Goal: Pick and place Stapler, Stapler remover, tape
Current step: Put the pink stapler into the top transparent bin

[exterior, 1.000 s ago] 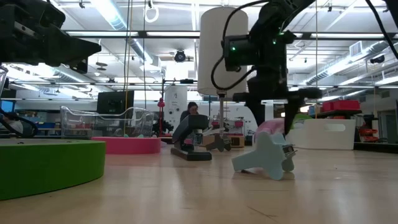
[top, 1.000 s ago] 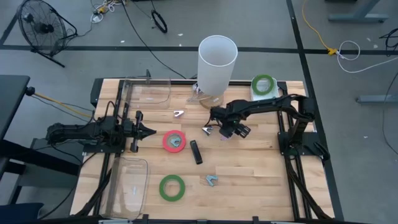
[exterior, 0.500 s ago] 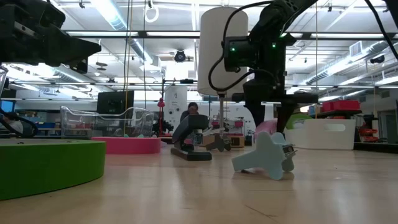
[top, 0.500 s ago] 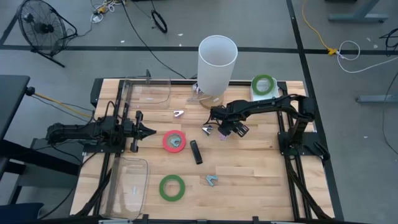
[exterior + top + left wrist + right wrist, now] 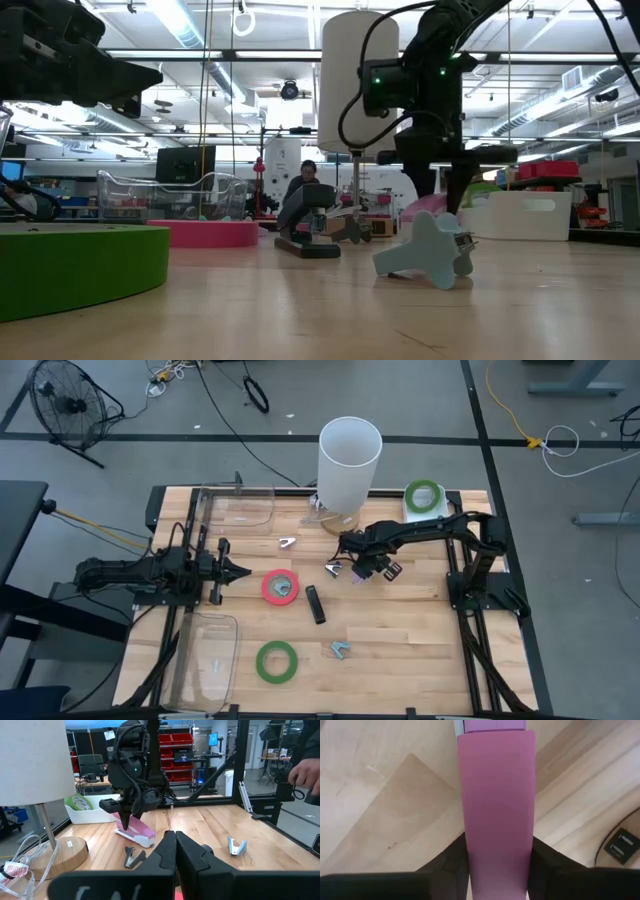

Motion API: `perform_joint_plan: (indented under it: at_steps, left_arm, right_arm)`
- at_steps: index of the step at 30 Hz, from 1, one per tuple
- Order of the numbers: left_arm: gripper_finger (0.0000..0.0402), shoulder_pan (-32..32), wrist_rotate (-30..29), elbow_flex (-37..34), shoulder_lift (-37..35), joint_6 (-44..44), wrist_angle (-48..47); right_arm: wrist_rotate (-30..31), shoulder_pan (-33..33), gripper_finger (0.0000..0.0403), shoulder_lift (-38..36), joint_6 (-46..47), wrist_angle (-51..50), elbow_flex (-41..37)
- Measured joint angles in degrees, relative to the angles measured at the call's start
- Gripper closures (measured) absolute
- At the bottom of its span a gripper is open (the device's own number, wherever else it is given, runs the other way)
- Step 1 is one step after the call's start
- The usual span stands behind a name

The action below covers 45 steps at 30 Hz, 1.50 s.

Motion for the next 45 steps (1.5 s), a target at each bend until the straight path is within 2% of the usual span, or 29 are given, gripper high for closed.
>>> perform_joint_plan:
  at_steps: [11, 24, 34, 41, 45]
  left_arm:
    - [0.0399, 0.0, 0.0, 0.0, 0.0, 0.0, 0.0]
    - [0.0399, 0.0, 0.0, 0.0, 0.0, 0.0, 0.0]
    - [0.0399, 0.0, 0.0, 0.0, 0.0, 0.0, 0.0]
    - [0.0399, 0.0, -0.3, 0.0, 0.0, 0.1, 0.0]
    - [0.0399, 0.0, -4.0, 0.0, 0.0, 4.1, 0.0]
  right_arm:
    - [-3.8, 2.0, 0.0272, -6.6, 8.5, -0.1, 3.3]
    - [-10.8, 2.2, 0.0272, -13.1, 21.0, 6.1, 16.8]
    - [-14.9, 2.4, 0.0272, -13.8, 30.3, 12.4, 27.4]
    - [-19.0, 2.4, 0.0272, -13.8, 36.6, 19.7, 28.8]
    - [-21.3, 2.4, 0.0272, -13.8, 40.9, 22.5, 28.8]
